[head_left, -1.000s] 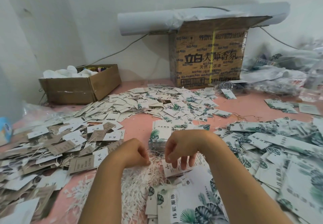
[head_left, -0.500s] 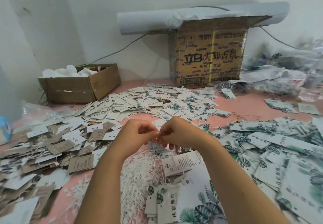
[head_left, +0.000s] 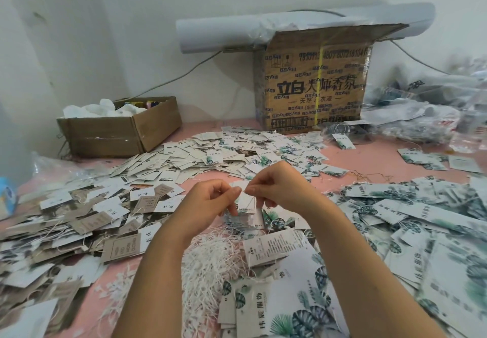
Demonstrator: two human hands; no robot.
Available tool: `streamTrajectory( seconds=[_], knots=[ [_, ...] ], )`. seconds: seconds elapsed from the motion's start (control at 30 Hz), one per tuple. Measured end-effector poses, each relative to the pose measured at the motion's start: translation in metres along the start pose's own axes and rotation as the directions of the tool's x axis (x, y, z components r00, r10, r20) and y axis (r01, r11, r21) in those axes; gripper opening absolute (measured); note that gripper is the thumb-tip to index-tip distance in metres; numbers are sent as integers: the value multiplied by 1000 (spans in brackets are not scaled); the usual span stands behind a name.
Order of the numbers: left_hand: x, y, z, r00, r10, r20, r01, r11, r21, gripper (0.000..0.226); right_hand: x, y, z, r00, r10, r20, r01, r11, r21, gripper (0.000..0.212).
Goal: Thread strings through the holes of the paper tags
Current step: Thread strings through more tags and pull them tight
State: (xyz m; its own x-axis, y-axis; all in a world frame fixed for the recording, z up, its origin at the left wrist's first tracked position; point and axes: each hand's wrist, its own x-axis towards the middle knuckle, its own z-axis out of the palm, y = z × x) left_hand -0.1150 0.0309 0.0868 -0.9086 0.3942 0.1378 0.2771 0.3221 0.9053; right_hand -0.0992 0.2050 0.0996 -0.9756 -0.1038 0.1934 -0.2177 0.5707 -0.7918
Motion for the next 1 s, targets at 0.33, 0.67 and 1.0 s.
streamTrajectory(
  seconds=[0.33, 0.67, 1.0],
  knots=[
    [1, -13, -11, 990, -133, -51, 135, 990, 38, 21, -4, 14, -20, 984, 99, -151, -74, 983, 166, 17],
    [-4, -17, -10, 967, -231, 108, 183, 925, 334, 20, -3, 5, -18, 981, 28, -191, 14, 977, 213, 17],
    [-3, -3, 2, 962, -46, 268, 47, 999, 1, 24, -2, -13, -1, 967, 117, -225, 83, 693, 716, 27]
  ],
)
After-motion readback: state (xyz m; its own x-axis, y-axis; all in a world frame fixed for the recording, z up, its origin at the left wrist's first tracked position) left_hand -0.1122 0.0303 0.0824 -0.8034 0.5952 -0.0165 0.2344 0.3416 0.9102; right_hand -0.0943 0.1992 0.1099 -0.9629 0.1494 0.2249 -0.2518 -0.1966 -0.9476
